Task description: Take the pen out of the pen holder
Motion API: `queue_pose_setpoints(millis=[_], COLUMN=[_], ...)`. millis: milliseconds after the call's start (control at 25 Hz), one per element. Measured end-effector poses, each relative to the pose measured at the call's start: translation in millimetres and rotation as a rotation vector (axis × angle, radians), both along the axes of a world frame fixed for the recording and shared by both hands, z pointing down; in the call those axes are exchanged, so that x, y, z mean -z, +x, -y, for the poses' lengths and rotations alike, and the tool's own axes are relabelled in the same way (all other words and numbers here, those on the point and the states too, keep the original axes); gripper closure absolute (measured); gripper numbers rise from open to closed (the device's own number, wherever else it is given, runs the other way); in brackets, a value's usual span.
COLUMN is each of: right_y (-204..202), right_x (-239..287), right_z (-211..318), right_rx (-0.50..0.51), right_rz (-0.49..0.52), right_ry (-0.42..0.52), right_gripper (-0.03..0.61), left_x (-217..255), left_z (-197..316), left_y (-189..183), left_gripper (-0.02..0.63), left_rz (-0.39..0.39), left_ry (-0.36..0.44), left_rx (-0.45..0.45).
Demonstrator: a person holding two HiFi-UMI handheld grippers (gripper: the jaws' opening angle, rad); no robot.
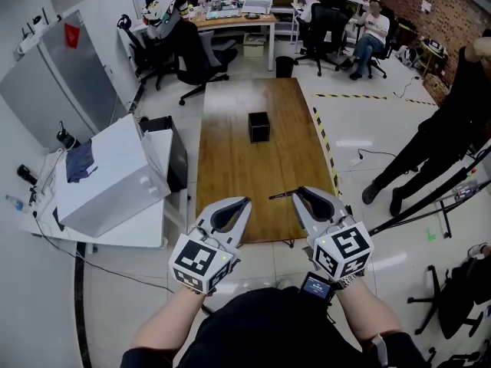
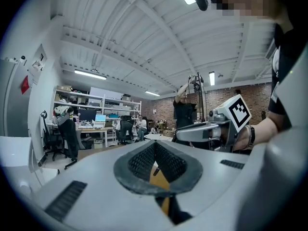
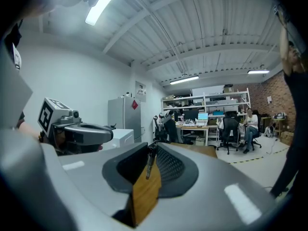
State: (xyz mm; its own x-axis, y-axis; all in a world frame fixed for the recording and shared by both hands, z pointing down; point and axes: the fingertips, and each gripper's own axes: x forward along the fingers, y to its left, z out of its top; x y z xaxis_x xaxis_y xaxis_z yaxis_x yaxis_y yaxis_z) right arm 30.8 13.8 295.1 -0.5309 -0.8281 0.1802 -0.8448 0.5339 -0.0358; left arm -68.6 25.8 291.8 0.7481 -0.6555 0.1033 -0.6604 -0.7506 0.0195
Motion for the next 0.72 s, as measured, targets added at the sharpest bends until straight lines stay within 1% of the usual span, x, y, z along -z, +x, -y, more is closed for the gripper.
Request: queue_pose_setpoints(millis=[240,440,720], right_y=[4,6,11], right_x=[5,8,6], right_z=[0,1,5], right_rx=[0.035,0.072,0.097], right_rz=[0.006,-0.002,-0.007], right_ry=[0.006,0.015,0.024], right_gripper=[0.520,0.520,0.520], left_x=[0,2,1], left_z=[2,3,9], left_y=[14,29,35], left_gripper=[0.611,0.611,0.611], left_rz=[0.012,-0.001,-0.001], left_ry=[0.007,-0.003,0.001], left_rx=[0.008,0.023,0.051])
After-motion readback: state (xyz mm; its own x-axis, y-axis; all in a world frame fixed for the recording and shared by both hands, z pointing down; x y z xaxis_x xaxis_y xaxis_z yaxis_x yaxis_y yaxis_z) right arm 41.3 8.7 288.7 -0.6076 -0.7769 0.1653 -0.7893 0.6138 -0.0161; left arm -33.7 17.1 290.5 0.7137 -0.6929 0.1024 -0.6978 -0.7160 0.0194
